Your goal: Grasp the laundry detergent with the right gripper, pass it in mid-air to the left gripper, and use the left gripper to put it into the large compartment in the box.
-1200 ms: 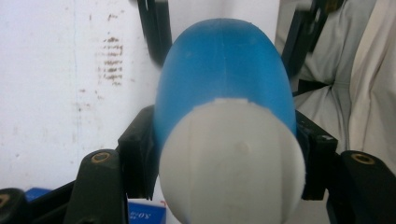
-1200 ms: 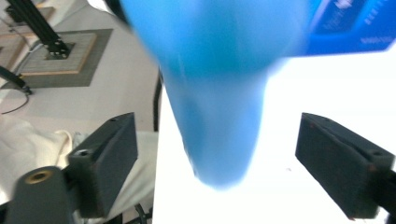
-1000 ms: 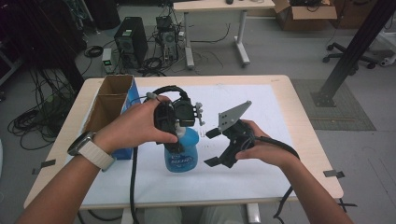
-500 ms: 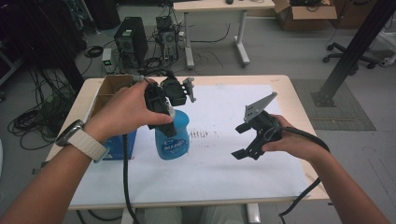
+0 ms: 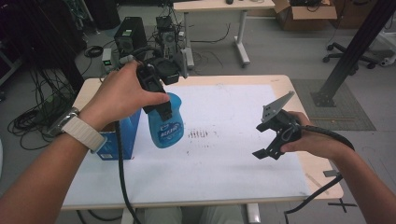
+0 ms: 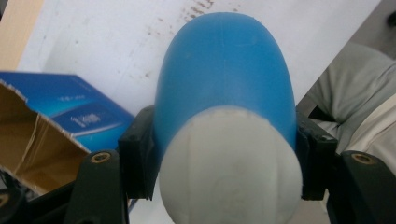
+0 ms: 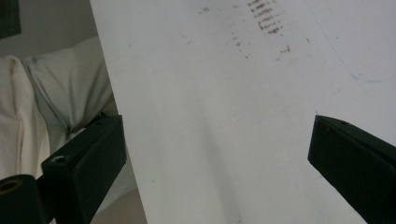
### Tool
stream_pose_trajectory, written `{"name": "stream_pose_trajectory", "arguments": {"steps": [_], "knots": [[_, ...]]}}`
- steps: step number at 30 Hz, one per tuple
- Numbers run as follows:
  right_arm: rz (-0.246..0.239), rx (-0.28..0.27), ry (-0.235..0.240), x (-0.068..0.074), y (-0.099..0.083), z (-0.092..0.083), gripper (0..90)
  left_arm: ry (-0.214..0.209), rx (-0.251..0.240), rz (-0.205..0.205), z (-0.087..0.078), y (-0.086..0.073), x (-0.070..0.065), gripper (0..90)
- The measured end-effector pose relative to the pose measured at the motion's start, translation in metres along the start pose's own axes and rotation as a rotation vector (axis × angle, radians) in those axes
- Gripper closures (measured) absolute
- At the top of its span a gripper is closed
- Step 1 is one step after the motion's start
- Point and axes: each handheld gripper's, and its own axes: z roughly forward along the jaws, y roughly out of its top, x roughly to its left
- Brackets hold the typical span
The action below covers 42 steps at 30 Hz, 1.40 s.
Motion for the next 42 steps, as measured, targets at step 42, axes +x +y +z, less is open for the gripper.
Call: {"name": "stream_pose_trajectory", "arguments": {"steps": [42], "knots": [[0.005, 0.029, -0.036, -0.013, -0.019, -0.028, 5.6, 0.079, 0.017, -0.669, -0.047, -0.037, 0.102, 37.9]]}}
